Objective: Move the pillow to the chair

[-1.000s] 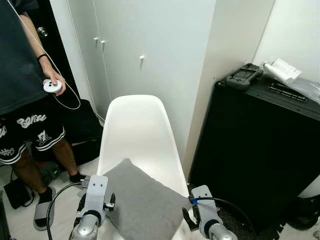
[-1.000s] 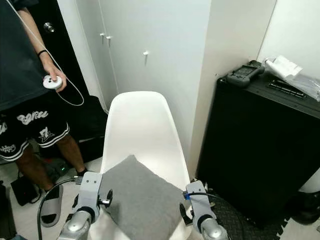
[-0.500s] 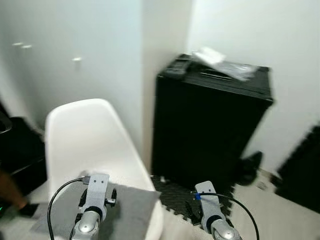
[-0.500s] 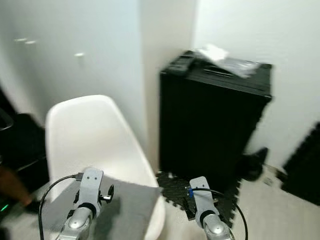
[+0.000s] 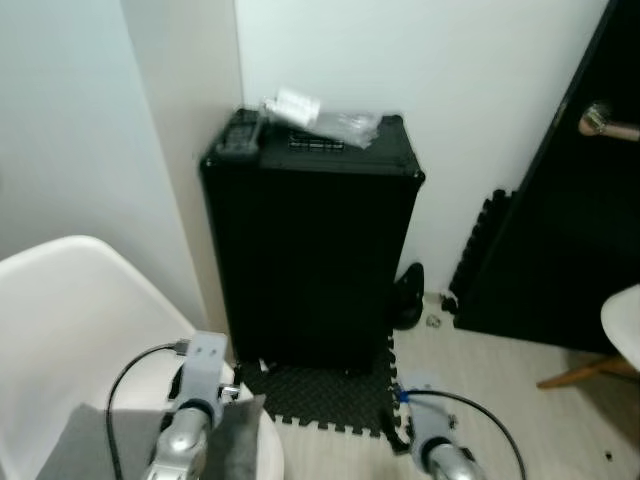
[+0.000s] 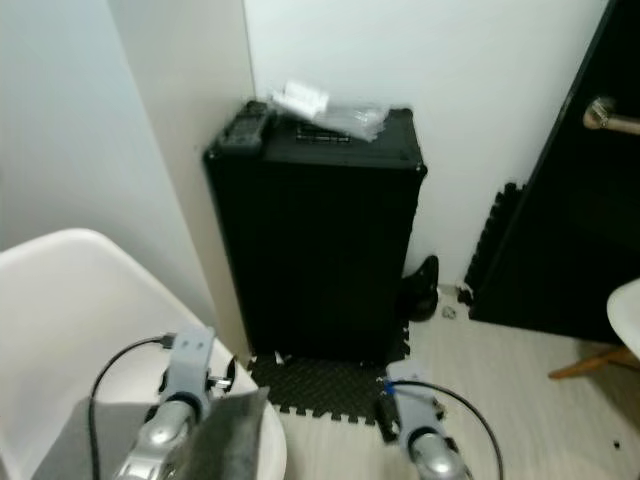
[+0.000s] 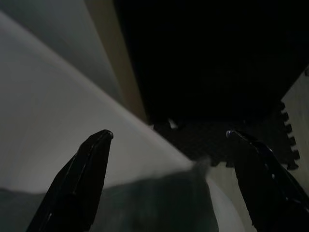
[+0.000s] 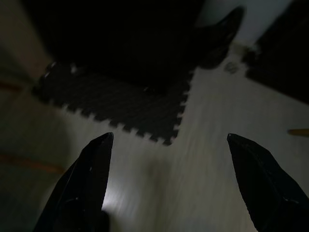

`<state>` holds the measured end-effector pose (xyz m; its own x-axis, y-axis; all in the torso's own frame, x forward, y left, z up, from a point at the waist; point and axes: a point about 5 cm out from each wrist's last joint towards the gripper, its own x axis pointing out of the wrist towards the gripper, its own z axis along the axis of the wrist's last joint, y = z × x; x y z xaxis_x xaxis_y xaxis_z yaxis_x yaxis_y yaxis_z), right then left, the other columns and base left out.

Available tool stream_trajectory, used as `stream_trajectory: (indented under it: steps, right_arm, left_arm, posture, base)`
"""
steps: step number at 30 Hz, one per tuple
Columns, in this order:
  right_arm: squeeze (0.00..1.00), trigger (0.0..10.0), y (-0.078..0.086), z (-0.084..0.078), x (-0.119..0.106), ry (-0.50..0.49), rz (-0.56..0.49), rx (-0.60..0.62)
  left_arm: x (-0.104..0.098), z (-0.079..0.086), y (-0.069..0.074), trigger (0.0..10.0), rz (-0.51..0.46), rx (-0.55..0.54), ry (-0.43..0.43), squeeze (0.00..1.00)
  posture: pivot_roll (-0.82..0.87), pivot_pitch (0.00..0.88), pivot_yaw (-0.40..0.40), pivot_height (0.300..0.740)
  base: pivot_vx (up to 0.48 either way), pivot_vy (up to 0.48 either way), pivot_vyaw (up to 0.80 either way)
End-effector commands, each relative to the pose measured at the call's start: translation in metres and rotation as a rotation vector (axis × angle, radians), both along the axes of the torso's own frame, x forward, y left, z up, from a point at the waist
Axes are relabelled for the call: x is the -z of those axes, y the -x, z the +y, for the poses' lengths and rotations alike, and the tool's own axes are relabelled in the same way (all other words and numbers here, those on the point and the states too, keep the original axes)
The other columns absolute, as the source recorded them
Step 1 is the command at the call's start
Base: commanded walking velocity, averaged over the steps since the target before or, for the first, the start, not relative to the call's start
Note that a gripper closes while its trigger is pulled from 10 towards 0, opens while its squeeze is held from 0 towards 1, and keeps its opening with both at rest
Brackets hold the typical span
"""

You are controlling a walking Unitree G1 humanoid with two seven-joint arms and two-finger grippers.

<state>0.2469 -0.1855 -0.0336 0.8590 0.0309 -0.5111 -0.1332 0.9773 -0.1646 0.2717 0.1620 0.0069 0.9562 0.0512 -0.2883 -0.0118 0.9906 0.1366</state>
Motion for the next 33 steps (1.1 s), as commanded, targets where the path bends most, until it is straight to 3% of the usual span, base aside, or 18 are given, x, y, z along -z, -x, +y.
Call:
stream_trajectory:
  steps: [1,33]
  right_arm:
    - [0.0,10.0,0.009,0.004,0.008,-0.021,0.033,0.012]
    - [0.0,10.0,0.014,-0.01,0.01,0.014,0.05,0.067]
  left_arm:
    - [0.009,0.006,0.008,10.0,0.048,-0.014,-0.006,0.0]
    - [0.006,0.0,0.003,10.0,0.055,0.014,-0.007,0.0]
  posture:
    - [0.06,0.029,0.003,0.74]
    - [0.05,0.04,0.012,0.74]
  base:
    - [0.0,0.0,-0.8]
    - [0.0,0.0,-0.8]
